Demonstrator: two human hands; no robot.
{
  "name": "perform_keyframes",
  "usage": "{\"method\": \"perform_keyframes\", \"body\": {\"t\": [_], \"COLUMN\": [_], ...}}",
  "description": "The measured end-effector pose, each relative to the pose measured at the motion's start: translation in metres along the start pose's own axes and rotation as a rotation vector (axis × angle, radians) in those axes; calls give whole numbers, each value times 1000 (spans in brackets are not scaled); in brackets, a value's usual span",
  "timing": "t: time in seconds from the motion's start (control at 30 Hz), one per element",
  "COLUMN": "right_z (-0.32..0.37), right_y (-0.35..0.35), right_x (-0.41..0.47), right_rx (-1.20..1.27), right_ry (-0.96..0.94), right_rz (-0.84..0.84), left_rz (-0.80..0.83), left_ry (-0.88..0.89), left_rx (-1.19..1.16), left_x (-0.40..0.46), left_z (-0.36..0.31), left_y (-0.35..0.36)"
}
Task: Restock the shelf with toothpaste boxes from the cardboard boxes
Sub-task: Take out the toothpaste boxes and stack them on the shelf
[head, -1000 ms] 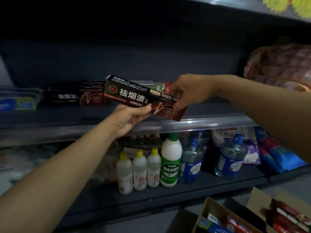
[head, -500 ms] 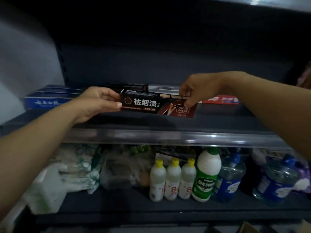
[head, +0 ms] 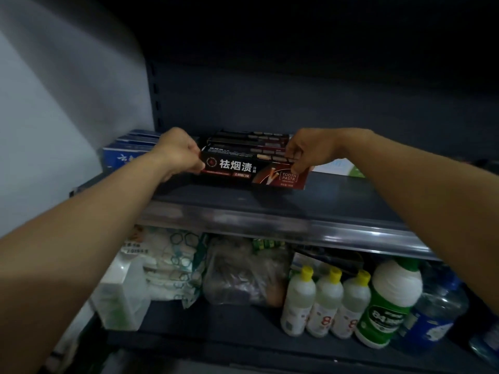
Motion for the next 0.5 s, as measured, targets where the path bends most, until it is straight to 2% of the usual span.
{"method": "perform_keyframes", "body": {"t": [0.27, 0.5], "right_z": [-3, -7], "right_y": [11, 14], "right_x": [25, 31], "right_rx": [-87, -34], "right_ry": [18, 27], "right_rz": [0, -17], "left_rz": [29, 29], "left_ry": [-68, -68], "left_rx": [-20, -25], "left_x": [21, 29], "left_z": [19, 17], "left_y": [22, 28]}}
Point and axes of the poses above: each hand's wrist, its own x-axis towards the middle knuckle, its own y-axis out of the palm, z = x × y, the point moved 7 cm from there along x, towards the middle knuckle, and after that the axes turned 10 degrees about x, right-handed, at the moved point
